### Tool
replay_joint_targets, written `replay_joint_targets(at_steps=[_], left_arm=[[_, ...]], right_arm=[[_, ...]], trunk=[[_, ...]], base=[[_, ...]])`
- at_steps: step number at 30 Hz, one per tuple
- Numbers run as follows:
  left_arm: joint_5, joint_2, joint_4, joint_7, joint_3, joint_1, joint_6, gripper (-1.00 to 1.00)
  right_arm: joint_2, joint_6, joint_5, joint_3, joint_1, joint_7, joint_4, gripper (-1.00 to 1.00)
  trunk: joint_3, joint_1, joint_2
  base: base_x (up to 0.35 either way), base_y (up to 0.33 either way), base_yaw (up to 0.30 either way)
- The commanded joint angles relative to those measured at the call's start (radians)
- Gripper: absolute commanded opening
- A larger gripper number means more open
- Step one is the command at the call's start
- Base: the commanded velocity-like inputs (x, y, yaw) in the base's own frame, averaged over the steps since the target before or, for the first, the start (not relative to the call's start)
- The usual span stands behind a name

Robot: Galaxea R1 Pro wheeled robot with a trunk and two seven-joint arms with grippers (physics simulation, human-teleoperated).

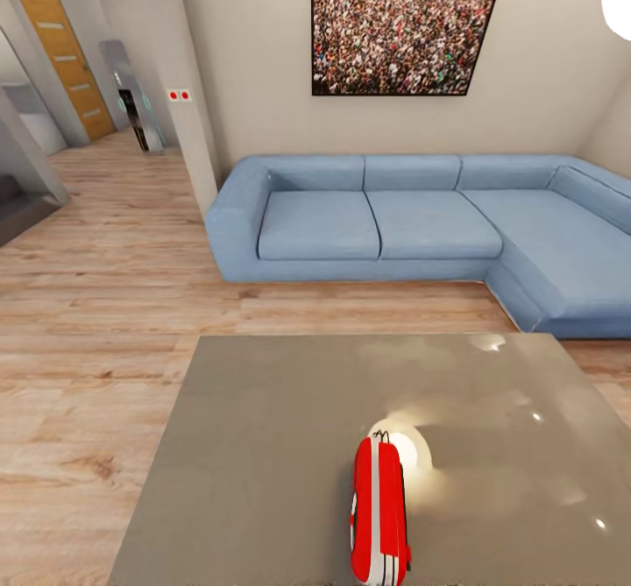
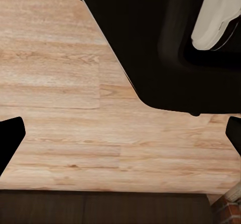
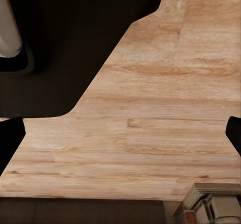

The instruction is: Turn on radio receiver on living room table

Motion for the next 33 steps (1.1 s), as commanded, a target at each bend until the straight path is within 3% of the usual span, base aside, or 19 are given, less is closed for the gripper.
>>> replay_joint_targets(at_steps=[1, 33], left_arm=[[0.000, 0.000, 0.000, 0.000, 0.000, 0.000, 0.000, 1.00], [0.001, 0.000, 0.000, 0.000, 0.000, 0.000, 0.001, 1.00]], right_arm=[[0.000, 0.000, 0.000, 0.000, 0.000, 0.000, 0.000, 1.00], [0.000, 0.000, -0.002, -0.001, 0.000, 0.000, 0.000, 1.00]], trunk=[[-0.002, 0.000, 0.000], [-0.054, 0.000, 0.000]], base=[[0.000, 0.000, 0.000], [0.000, 0.000, 0.000]])
